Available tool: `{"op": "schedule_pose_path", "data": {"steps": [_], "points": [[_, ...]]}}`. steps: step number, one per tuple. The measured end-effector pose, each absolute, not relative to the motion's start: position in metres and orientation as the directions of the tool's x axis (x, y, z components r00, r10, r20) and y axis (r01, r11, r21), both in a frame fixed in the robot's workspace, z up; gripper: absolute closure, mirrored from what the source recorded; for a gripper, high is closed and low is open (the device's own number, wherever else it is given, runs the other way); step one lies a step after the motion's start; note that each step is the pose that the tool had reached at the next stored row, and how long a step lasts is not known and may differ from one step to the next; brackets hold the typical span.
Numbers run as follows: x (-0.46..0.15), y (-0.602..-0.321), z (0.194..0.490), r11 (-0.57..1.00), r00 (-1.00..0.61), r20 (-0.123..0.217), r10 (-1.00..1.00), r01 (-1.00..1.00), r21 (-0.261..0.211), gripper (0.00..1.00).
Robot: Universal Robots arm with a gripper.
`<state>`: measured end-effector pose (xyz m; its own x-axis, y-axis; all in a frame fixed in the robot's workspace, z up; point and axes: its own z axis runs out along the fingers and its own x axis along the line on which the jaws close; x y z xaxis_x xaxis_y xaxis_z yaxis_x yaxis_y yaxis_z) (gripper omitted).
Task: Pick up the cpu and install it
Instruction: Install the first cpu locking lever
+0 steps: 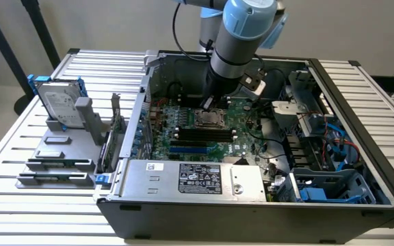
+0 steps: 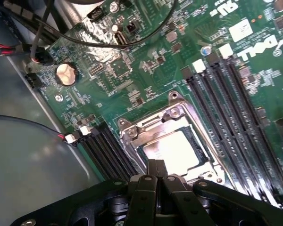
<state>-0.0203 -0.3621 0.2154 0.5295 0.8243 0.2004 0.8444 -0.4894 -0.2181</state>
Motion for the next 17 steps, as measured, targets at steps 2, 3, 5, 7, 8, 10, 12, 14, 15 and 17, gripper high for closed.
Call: {"op": "schedule_pose_path", "data": {"steps": [2, 3, 5, 7, 8, 10, 12, 14, 15, 17], "points": [[-0.022, -0.367, 0.218, -0.489, 0.529, 0.201, 0.824, 0.844, -0.218, 0.89], [-0.023, -0.369, 0.220, -0.489, 0.529, 0.201, 0.824, 0.844, -0.219, 0.89], [-0.025, -0.374, 0.223, -0.489, 0.530, 0.201, 0.824, 0.844, -0.219, 0.89], [-0.027, -0.379, 0.226, -0.489, 0.529, 0.201, 0.824, 0.844, -0.219, 0.89], [-0.028, -0.381, 0.227, -0.489, 0.529, 0.201, 0.824, 0.844, -0.219, 0.89], [-0.030, -0.385, 0.230, -0.489, 0.530, 0.201, 0.824, 0.844, -0.220, 0.89], [-0.033, -0.390, 0.232, -0.489, 0.530, 0.201, 0.824, 0.844, -0.220, 0.89], [-0.035, -0.394, 0.235, -0.489, 0.530, 0.202, 0.824, 0.844, -0.220, 0.89], [-0.036, -0.396, 0.236, -0.489, 0.530, 0.202, 0.824, 0.844, -0.220, 0.89], [-0.039, -0.401, 0.239, -0.489, 0.530, 0.202, 0.824, 0.844, -0.220, 0.89]]}}
